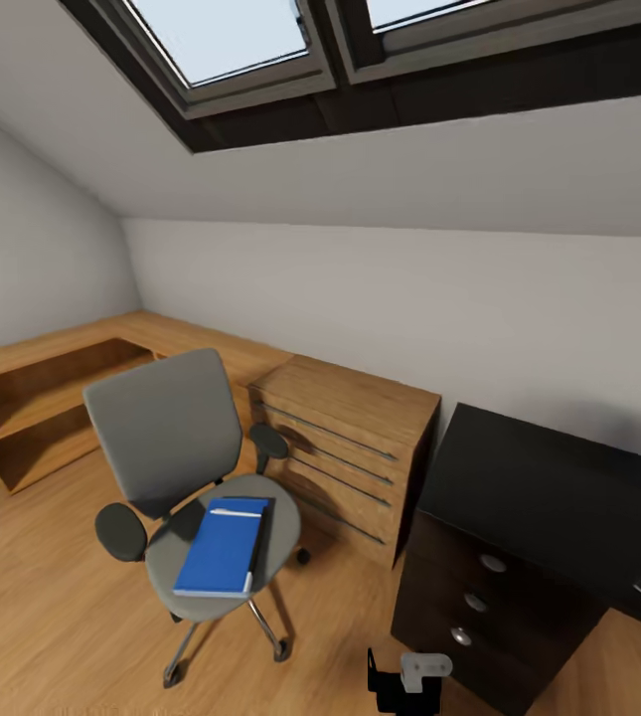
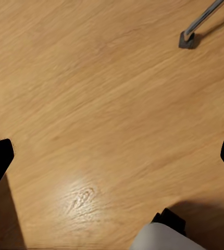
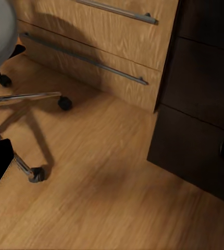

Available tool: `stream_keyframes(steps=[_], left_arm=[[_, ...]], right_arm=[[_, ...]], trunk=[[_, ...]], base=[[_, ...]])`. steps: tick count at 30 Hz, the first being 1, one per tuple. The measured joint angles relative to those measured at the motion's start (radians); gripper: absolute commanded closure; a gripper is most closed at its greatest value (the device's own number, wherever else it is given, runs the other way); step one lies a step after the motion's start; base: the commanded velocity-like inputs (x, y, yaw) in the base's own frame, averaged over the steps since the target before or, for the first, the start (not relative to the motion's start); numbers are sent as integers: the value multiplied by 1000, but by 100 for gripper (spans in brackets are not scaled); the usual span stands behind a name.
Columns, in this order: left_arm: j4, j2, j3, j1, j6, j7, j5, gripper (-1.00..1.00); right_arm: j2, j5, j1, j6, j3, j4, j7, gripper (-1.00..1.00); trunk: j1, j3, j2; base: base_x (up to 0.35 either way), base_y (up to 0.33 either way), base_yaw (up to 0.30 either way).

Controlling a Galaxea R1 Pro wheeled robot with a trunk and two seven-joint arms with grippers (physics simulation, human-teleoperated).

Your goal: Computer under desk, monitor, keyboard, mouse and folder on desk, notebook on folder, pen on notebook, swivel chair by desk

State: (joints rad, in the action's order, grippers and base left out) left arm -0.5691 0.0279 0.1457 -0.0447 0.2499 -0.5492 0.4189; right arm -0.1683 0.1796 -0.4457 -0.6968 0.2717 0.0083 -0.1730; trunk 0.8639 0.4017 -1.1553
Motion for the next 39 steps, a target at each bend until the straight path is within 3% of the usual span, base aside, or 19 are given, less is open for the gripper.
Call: stream_keyframes(steps=[19, 29, 39], left_arm=[[0, 0, 0, 0, 1, 1, -1, -100], [0, -1, 1, 0, 2, 1, -5, -100], [0, -2, 1, 0, 2, 2, -5, -100]], right_arm=[[0, -2, 0, -1, 0, 0, 0, -100], [0, -4, 0, -1, 0, 1, 0, -100], [0, -6, 0, -1, 0, 1, 0, -100]], trunk=[[0, 0, 0], [0, 0, 0], [0, 0, 0]], base=[[2, 0, 275], [223, 0, 276], [26, 0, 277]])
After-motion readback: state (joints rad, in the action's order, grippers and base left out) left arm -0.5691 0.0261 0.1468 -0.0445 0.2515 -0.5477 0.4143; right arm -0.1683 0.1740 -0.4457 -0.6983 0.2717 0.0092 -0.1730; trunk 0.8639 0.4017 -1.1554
